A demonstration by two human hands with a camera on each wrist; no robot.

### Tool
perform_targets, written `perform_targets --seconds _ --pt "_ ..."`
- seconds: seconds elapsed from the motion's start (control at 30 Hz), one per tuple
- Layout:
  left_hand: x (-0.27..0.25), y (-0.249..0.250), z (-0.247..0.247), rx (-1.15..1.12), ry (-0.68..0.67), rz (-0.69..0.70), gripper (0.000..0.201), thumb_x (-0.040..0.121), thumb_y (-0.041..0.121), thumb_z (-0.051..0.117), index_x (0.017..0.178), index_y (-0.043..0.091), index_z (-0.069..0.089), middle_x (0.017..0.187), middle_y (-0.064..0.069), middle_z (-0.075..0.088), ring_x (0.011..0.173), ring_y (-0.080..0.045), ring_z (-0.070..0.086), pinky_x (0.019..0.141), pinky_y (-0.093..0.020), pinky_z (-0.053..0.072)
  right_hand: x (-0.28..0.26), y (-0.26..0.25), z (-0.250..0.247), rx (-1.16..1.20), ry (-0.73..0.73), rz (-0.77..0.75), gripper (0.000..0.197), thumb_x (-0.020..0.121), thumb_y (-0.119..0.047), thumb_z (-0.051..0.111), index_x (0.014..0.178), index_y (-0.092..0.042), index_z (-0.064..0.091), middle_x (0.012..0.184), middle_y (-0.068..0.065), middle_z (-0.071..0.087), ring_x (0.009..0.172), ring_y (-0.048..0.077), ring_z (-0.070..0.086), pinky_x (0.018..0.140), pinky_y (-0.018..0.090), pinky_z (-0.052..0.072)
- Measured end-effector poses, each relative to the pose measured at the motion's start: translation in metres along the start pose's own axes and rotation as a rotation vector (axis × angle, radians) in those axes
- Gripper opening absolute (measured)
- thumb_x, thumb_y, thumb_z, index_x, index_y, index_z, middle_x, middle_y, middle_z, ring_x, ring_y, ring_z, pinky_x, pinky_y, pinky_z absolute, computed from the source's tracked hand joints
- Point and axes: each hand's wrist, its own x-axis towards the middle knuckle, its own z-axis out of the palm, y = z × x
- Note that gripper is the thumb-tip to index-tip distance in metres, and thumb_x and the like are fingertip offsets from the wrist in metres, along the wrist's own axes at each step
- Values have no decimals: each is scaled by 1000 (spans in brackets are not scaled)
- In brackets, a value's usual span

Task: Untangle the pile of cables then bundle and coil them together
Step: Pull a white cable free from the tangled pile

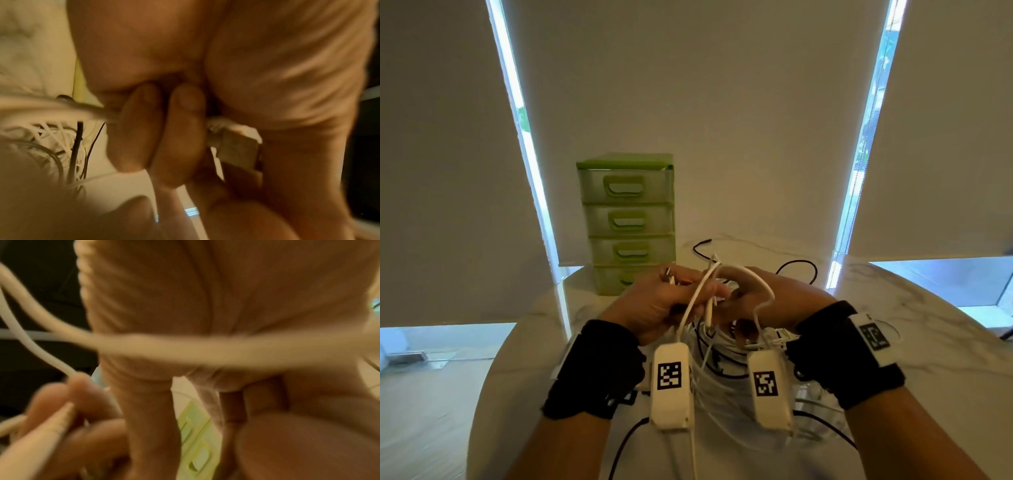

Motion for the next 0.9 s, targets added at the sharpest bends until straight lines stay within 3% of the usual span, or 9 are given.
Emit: perform_targets --seconds 0.07,0.23,0.33,0.37,0.4,0.5,0.63,0.8,0.9 --pt "-5 3 -1 88 -124 -7 36 49 49 87 68 20 79 48 4 61 42 -2 54 44 -11 38 7 5 4 -28 18 30 14 90 -15 63 98 -20 53 77 4 63 52 10 60 54 29 52" --pt "-9 10 -3 159 -197 -68 14 61 30 72 66 20 79 49 1 62 42 -8 55 48 -19 42 29 22 6 104 352 83 58 83 -22 74 122 -27 31 90 13 67 52 20 60 43 26 47" --pt "-10 10 -2 221 -224 -121 15 64 34 72 68 21 79 51 0 64 46 -20 46 50 -29 29 31 16 4 74 204 77 30 94 -19 60 120 -20 47 91 19 67 58 20 61 49 27 50" --pt "-10 10 -2 232 -226 -146 16 64 34 72 68 21 79 51 -1 64 45 -20 44 49 -29 27 29 11 -1 43 207 34 13 97 -16 53 108 -12 58 83 16 66 56 17 61 50 25 51" --pt "-10 10 -3 245 -223 -172 17 64 34 72 68 19 79 51 -1 63 44 -17 44 47 -26 27 27 8 -9 30 277 -27 16 99 -13 49 93 -6 63 75 11 65 55 13 61 52 24 51" --pt "-10 9 -4 314 -189 -275 14 69 26 73 61 15 76 53 -2 64 41 -10 50 45 -18 33 20 -7 -40 89 508 -135 27 98 -3 45 84 -15 65 88 -1 66 81 14 66 64 27 51" --pt "-10 13 5 373 -136 -418 23 87 11 65 65 4 68 47 4 62 37 -3 51 41 -11 37 7 -31 -53 61 528 -227 42 96 5 40 97 -28 65 120 -9 62 109 9 60 85 33 51" --pt "-12 16 6 582 -106 -308 28 67 50 73 67 23 78 58 -2 60 56 -18 41 56 -29 31 -1 -45 -49 145 544 -304 27 97 -17 45 102 -28 69 119 -11 66 115 7 56 101 41 44" --pt "-7 10 7 345 31 -244 34 68 50 64 74 19 78 51 3 55 41 -8 32 45 -22 23 -5 -47 -52 100 577 -370 24 93 -11 55 105 -26 68 119 -9 67 112 7 58 102 39 45"
